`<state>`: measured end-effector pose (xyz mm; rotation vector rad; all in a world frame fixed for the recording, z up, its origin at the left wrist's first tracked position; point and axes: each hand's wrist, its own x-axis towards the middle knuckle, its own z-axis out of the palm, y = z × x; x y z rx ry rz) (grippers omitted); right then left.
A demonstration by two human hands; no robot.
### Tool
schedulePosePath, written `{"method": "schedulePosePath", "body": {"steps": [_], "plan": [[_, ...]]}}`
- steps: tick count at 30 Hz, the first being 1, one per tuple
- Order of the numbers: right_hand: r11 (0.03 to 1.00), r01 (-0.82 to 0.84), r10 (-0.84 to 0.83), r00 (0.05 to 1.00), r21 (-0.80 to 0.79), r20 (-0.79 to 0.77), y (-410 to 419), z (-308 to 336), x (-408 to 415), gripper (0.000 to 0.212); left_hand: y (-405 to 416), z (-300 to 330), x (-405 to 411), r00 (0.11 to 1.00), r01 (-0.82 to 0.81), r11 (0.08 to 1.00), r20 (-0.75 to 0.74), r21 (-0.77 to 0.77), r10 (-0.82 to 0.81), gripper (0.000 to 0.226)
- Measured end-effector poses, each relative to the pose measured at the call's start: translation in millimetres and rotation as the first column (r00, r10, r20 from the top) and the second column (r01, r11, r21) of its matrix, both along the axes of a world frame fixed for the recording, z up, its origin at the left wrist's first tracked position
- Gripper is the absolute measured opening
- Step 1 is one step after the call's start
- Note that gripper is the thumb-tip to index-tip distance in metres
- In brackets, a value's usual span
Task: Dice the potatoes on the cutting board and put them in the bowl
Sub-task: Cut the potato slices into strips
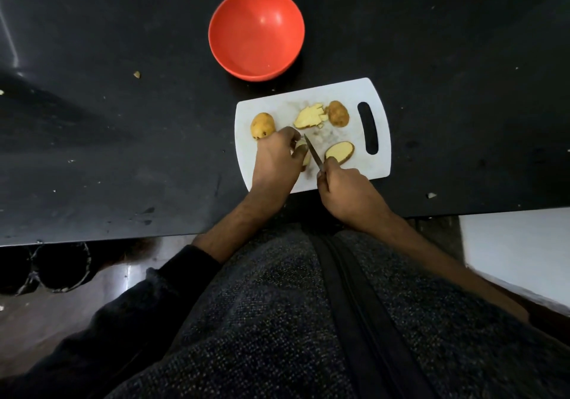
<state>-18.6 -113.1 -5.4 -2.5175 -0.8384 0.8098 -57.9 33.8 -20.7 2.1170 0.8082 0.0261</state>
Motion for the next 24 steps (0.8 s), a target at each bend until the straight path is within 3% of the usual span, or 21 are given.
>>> {"method": "schedulePosePath", "body": {"steps": [8, 14, 24], "plan": [[1.000, 0.007, -0.007, 1.000, -0.021, -0.003, 2.2, 0.5, 4.1, 0.016, 1.1, 0.3, -5.0, 0.996, 0.082, 0.995, -0.042, 0.057, -0.080, 0.026], [1.000, -0.007, 0.007, 1.000, -0.014, -0.006, 4.2, 1.6, -1.1, 0.018, 10.4, 2.4, -11.7, 0.972, 0.199, 0.971, -0.154, 0.129, -0.178, 0.057], [1.000, 0.001, -0.002, 1.000, -0.025, -0.023, 10.0, 3.4, -3.3, 0.012, 5.6, -0.9, -6.9, 0.976, 0.192, 0.976, -0.120, 0.106, -0.179, 0.050]]}}
